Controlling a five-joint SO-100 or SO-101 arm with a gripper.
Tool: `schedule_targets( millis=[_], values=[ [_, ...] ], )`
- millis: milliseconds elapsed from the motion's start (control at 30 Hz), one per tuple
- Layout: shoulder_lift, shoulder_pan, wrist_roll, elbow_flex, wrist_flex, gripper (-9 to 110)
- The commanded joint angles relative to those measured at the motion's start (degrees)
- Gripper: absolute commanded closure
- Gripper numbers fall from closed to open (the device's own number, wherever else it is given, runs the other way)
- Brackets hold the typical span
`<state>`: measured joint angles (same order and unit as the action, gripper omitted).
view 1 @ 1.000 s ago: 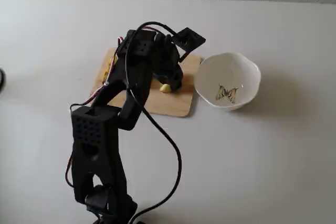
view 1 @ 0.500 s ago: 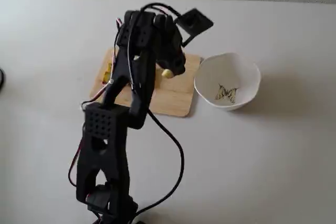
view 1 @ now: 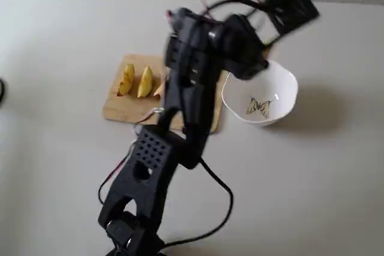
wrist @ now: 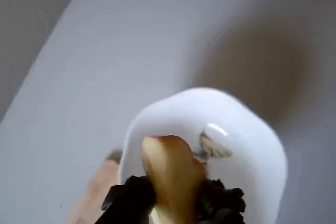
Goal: Pick up the rightmost apple slice from the cutting board and place it into the bowl
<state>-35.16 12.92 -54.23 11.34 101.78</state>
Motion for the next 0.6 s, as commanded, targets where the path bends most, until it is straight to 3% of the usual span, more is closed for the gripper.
schedule_targets(
  millis=[0, 233, 367, 567],
  values=[
    [0.79, 2.29, -1.05, 3.34, 0.18, 95],
    [4.31, 1.85, -1.41, 3.34, 0.88, 62],
    [3.87, 1.58, 0.44, 3.34, 1.58, 55],
    [-8.17, -0.26, 11.60, 3.34, 2.29, 60]
  ],
)
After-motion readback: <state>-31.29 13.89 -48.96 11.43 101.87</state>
